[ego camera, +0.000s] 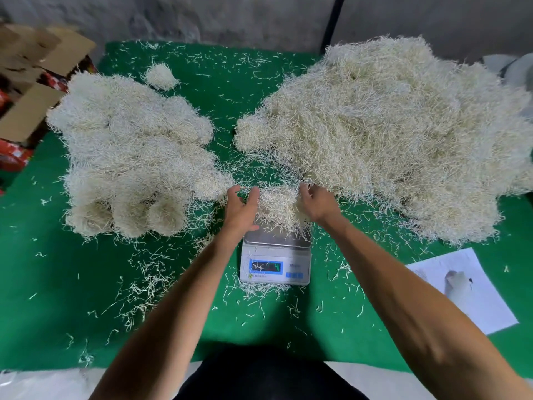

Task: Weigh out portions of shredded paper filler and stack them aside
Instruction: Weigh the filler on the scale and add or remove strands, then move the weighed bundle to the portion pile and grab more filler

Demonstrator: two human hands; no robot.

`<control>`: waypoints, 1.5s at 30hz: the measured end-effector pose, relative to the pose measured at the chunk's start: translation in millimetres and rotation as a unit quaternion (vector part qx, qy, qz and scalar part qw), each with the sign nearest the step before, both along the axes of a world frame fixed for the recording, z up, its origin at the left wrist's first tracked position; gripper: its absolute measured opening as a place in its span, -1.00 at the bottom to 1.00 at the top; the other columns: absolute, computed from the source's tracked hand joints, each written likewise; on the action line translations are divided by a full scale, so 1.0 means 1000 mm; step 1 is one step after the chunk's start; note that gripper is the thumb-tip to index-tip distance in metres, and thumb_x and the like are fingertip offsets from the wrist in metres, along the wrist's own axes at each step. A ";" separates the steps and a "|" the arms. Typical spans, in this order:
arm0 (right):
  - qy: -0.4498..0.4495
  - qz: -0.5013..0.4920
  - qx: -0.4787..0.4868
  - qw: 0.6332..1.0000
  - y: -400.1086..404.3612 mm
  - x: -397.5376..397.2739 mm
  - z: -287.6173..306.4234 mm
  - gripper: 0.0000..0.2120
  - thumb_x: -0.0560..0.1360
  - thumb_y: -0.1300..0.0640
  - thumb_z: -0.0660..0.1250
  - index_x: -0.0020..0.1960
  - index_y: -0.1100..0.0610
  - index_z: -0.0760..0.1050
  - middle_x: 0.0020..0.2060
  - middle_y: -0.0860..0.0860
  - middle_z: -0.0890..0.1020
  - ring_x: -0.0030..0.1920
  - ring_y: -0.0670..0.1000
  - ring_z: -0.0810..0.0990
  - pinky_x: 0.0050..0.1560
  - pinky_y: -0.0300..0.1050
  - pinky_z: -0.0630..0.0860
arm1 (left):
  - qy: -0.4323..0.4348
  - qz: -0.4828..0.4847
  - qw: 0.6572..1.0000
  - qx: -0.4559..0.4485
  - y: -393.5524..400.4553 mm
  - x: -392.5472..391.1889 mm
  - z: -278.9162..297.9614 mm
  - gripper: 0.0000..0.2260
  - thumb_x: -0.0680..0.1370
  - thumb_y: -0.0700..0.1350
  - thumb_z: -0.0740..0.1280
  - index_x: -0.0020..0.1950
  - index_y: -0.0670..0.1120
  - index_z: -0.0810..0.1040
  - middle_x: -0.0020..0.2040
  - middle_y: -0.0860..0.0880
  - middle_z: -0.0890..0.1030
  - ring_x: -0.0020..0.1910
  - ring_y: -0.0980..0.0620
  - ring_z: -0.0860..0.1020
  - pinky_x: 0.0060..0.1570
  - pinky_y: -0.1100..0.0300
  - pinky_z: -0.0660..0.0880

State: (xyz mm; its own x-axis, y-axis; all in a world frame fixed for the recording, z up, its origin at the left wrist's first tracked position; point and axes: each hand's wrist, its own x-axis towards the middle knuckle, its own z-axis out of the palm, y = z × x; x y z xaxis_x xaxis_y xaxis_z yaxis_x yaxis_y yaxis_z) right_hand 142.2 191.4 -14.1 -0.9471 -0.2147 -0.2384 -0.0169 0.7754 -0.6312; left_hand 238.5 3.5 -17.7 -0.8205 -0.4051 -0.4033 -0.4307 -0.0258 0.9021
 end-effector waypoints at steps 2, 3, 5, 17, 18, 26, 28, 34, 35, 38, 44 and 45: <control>-0.003 -0.021 -0.089 0.996 -0.020 0.016 -0.004 -0.58 0.72 -0.19 0.06 -0.10 0.05 0.47 -0.32 -0.01 0.60 -0.43 -0.10 0.50 -0.42 -0.23 0.41 | -0.017 -0.010 0.999 0.040 0.016 -0.007 0.002 -0.47 0.67 0.21 0.17 0.60 0.16 0.09 0.56 -0.21 0.25 0.20 -0.10 0.56 -0.05 -0.08 0.68; -0.027 -0.029 -0.141 0.989 -0.032 0.025 -0.007 -0.62 0.72 -0.19 0.09 0.01 0.07 0.51 -0.22 0.02 0.66 -0.35 -0.09 0.57 -0.40 -0.21 0.47 | -0.019 -0.022 0.999 0.028 0.027 -0.010 0.001 -0.51 0.69 0.15 0.15 0.59 0.12 0.12 0.55 -0.19 0.29 0.22 -0.09 0.55 0.04 -0.11 0.66; -0.089 -0.066 -0.224 0.968 -0.052 0.041 -0.011 -0.45 0.66 -0.25 0.20 0.42 0.15 0.44 0.26 0.12 0.63 0.13 0.03 0.64 0.02 -0.11 0.63 | -0.028 -0.008 0.998 0.052 0.045 -0.014 0.001 -0.59 0.71 0.01 0.16 0.57 0.03 0.24 0.52 -0.13 0.37 0.32 -0.10 0.51 0.26 -0.16 0.55; 0.096 0.029 -0.186 0.977 -0.102 0.029 0.059 -0.27 0.64 -0.32 0.20 0.51 0.26 0.41 0.49 0.20 0.45 0.50 0.13 0.41 0.54 -0.06 0.18 | 0.023 0.100 0.911 0.399 0.010 -0.044 0.076 -0.49 0.54 0.39 0.25 0.25 0.03 0.54 0.29 -0.16 0.55 0.31 -0.13 0.50 0.23 -0.12 0.52; 0.117 0.050 -0.163 0.978 -0.104 0.029 0.063 -0.23 0.63 -0.39 0.12 0.44 0.26 0.49 0.43 0.21 0.52 0.45 0.14 0.47 0.54 0.01 0.26 | 0.035 0.115 0.906 0.405 0.007 -0.053 0.082 -0.59 0.63 0.32 0.13 0.15 0.04 0.53 0.24 -0.05 0.57 0.27 -0.05 0.49 0.14 0.01 0.54; 0.074 -0.075 -0.348 0.932 -0.092 -0.031 0.121 -0.45 0.68 -0.08 0.26 0.60 0.05 0.24 0.55 0.04 0.33 0.51 0.03 0.34 0.49 -0.02 0.27 | 0.071 0.040 0.926 0.368 0.015 -0.090 0.143 -0.40 0.63 0.06 0.22 0.60 -0.16 0.19 0.41 -0.28 0.46 0.26 -0.18 0.58 0.22 -0.10 0.56; 0.137 0.033 -0.319 0.937 -0.093 -0.031 0.132 -0.56 0.69 -0.01 0.22 0.55 -0.01 0.36 0.51 0.04 0.41 0.45 0.04 0.43 0.50 0.18 0.36 | 0.088 0.073 0.903 0.413 0.002 -0.103 0.156 -0.42 0.59 0.14 0.21 0.46 -0.24 0.42 0.25 -0.25 0.57 0.13 -0.13 0.65 0.17 -0.03 0.58; 0.272 0.089 -0.204 0.936 -0.095 -0.057 0.168 -0.58 0.66 -0.22 0.18 0.38 -0.05 0.58 0.40 -0.10 0.57 0.40 -0.11 0.49 0.45 0.20 0.41 | 0.079 -0.029 0.911 0.403 0.011 -0.121 0.164 -0.64 0.70 0.03 0.18 0.27 -0.18 0.60 0.24 -0.17 0.62 0.24 -0.03 0.61 0.40 -0.03 0.42; 0.268 0.091 -0.199 0.938 -0.087 -0.063 0.171 -0.62 0.67 -0.15 0.22 0.36 -0.02 0.60 0.41 -0.08 0.57 0.40 -0.09 0.50 0.45 0.22 0.42 | 0.085 -0.031 0.901 0.424 0.007 -0.120 0.175 -0.61 0.65 0.01 0.19 0.33 -0.21 0.56 0.28 -0.22 0.60 0.25 -0.14 0.59 0.36 -0.09 0.45; 0.327 0.173 -0.211 0.905 -0.089 -0.052 0.166 -0.70 0.65 0.07 0.25 0.31 0.08 0.62 0.36 0.01 0.58 0.36 -0.02 0.50 0.42 0.19 0.42 | 0.130 0.064 0.900 0.412 -0.011 -0.122 0.187 -0.66 0.64 -0.01 0.16 0.15 -0.18 0.65 0.10 -0.23 0.65 0.01 -0.06 0.69 0.04 0.05 0.63; 0.329 0.178 -0.215 0.902 -0.101 -0.047 0.135 -0.70 0.69 0.01 0.27 0.33 0.09 0.62 0.28 0.02 0.65 0.29 -0.04 0.59 0.40 0.09 0.49 | 0.035 0.015 0.888 0.458 -0.003 -0.096 0.155 -0.61 0.68 0.08 0.20 0.23 -0.20 0.62 0.15 -0.28 0.65 0.19 -0.03 0.64 0.39 0.00 0.45; 0.312 0.181 -0.238 0.902 -0.101 -0.045 0.127 -0.73 0.68 0.04 0.29 0.28 0.12 0.65 0.24 0.02 0.68 0.25 -0.06 0.60 0.36 0.06 0.51 | 0.039 0.015 0.893 0.448 -0.008 -0.090 0.158 -0.45 0.66 0.20 0.15 0.32 -0.24 0.58 0.18 -0.29 0.64 0.22 -0.17 0.62 0.39 -0.12 0.44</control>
